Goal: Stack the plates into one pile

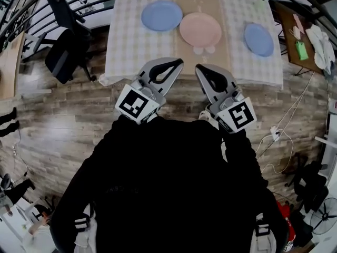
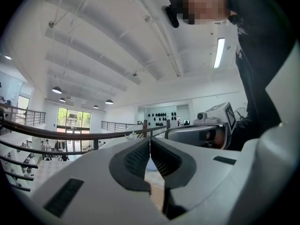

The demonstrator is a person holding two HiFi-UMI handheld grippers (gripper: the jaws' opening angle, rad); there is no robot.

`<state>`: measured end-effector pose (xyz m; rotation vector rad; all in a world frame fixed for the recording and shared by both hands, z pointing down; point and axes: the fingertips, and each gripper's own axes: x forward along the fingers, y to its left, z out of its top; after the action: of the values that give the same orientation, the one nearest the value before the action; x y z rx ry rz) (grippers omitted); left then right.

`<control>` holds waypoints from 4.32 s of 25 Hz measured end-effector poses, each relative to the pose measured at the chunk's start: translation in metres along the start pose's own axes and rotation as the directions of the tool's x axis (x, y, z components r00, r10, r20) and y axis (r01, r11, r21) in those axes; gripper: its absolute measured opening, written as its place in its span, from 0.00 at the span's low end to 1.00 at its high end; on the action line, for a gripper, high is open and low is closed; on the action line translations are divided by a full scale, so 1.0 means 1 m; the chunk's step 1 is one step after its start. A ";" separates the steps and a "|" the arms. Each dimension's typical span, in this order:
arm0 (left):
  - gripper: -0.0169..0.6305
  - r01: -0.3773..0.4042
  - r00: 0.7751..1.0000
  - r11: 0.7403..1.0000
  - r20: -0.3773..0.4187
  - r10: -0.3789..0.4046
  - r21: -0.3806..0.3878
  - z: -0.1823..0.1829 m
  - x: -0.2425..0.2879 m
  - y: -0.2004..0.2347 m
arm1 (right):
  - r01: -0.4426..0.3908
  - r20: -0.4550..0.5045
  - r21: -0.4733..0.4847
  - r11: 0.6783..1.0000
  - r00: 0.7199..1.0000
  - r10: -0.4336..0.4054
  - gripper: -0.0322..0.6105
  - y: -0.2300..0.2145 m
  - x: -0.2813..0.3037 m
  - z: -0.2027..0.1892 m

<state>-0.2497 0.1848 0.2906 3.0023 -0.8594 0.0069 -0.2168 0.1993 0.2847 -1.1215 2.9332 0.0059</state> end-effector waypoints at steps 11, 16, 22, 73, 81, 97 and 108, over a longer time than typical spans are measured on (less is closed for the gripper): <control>0.06 -0.081 0.997 0.997 -0.016 0.081 -0.018 0.002 0.198 -0.053 | -0.080 0.003 0.003 0.997 0.997 0.080 0.05 -0.175 -0.104 -0.002; 0.06 -0.114 0.993 0.993 -0.036 0.113 -0.027 0.000 0.252 -0.078 | -0.121 -0.011 0.035 0.992 0.993 0.122 0.05 -0.225 -0.143 -0.010; 0.06 -0.136 0.988 0.991 -0.080 0.134 -0.016 -0.009 0.287 -0.094 | -0.142 -0.014 0.053 0.988 0.990 0.143 0.05 -0.259 -0.163 -0.021; 0.06 -0.127 0.990 0.988 -0.080 0.120 -0.087 -0.125 0.329 0.110 | 0.021 -0.486 0.096 0.995 0.874 0.029 0.09 -0.377 0.029 -0.211; 0.06 -0.130 0.988 0.987 -0.101 0.120 -0.097 -0.144 0.341 0.130 | 0.078 -0.622 0.158 0.984 0.782 0.038 0.11 -0.388 0.039 -0.271; 0.06 -0.109 0.990 0.988 -0.096 0.099 -0.113 -0.164 0.358 0.143 | 0.285 -0.792 0.280 0.917 0.608 0.053 0.21 -0.403 0.045 -0.377; 0.06 -0.116 0.989 0.985 -0.110 0.103 -0.124 -0.174 0.352 0.152 | 0.338 -0.848 0.288 0.896 0.525 0.074 0.27 -0.399 0.046 -0.408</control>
<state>-0.0317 -0.1269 0.4707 2.8036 -0.9727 0.1021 0.0150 -0.1300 0.6909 -1.5802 3.2117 -1.5577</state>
